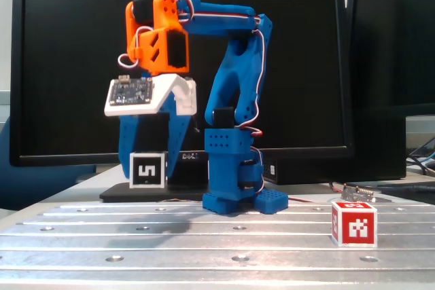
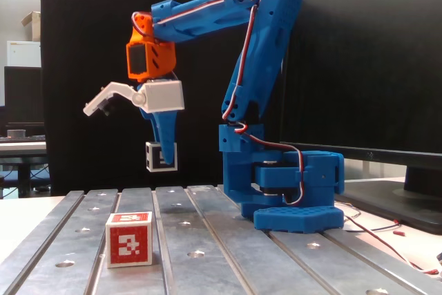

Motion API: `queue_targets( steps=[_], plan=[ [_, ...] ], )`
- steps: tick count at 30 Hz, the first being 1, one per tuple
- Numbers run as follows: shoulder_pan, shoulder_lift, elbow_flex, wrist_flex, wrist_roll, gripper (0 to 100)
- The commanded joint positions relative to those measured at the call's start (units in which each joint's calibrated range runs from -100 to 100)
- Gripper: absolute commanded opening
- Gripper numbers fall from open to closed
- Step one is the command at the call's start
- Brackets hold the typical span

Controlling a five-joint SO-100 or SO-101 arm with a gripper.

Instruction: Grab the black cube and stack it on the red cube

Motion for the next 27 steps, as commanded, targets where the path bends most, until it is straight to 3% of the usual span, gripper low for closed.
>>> queue_targets(
  steps=[1,12,27],
  plan=[
    [-3.3,-0.9,-4.9,3.9,-2.8,14],
    [-19.7,-3.1,-6.4,6.2,-14.4,14],
    [-52.8,-6.8,-2.4,1.3,-40.8,14]
  ],
)
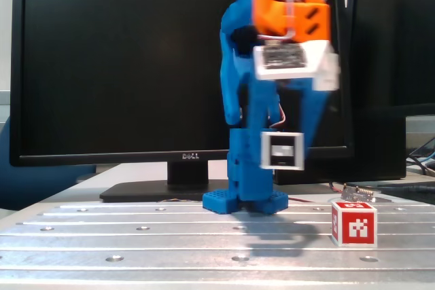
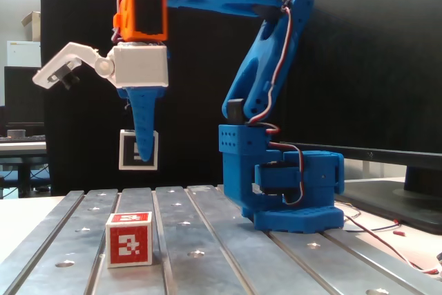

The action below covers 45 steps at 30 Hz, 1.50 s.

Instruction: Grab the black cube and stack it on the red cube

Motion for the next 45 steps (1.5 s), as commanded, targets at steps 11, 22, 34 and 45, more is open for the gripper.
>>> queue_targets(
  steps=[11,22,34,45],
  plan=[
    [-13.5,8.4,-7.4,-2.2,-10.7,14],
    [-15.5,14.2,-11.0,-5.0,-12.9,15],
    [-14.9,17.0,-10.1,-8.4,-12.6,14],
    [-14.3,19.2,-10.3,-9.3,-12.6,14]
  ],
)
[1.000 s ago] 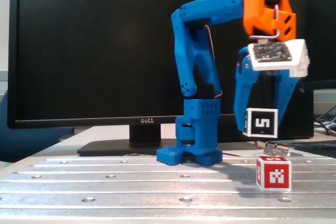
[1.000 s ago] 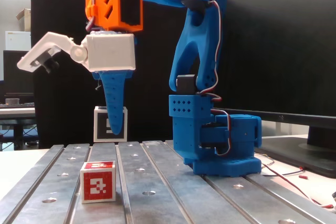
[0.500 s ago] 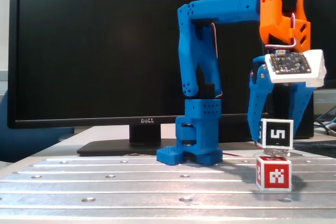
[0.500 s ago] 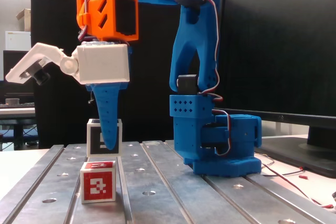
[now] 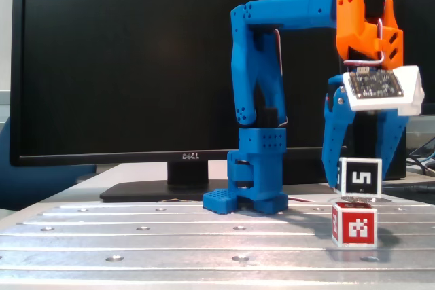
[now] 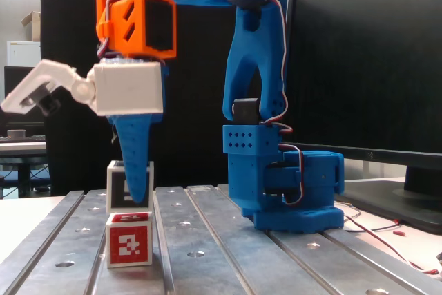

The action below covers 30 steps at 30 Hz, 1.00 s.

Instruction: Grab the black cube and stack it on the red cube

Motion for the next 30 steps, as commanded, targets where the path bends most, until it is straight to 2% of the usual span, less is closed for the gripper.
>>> queue_targets(
  steps=[1,30],
  plan=[
    [0.7,1.1,-2.0,-0.3,0.1,14],
    [0.8,1.5,-0.5,-0.9,0.3,15]
  ],
)
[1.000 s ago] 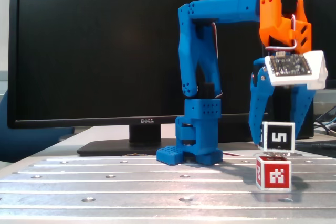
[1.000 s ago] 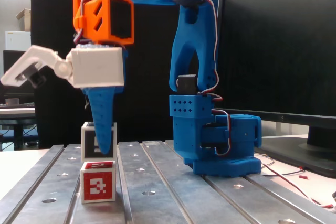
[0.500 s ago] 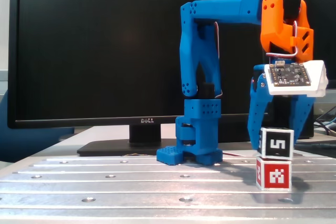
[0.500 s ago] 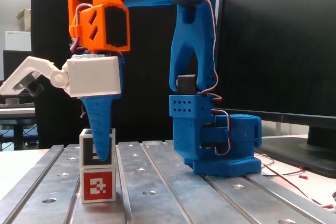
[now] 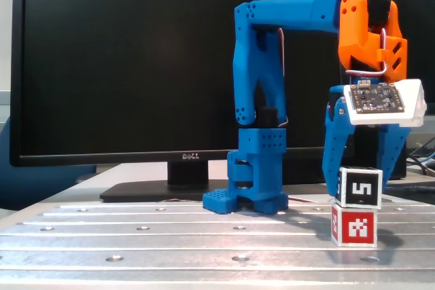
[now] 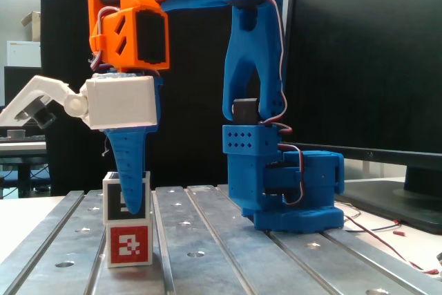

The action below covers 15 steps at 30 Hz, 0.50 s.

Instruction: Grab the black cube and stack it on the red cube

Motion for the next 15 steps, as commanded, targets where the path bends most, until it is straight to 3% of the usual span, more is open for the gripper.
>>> queue_targets(
  steps=[1,15],
  plan=[
    [0.1,-1.4,-0.4,0.5,0.3,15],
    [0.2,-4.2,3.4,-0.6,0.3,15]
  ],
)
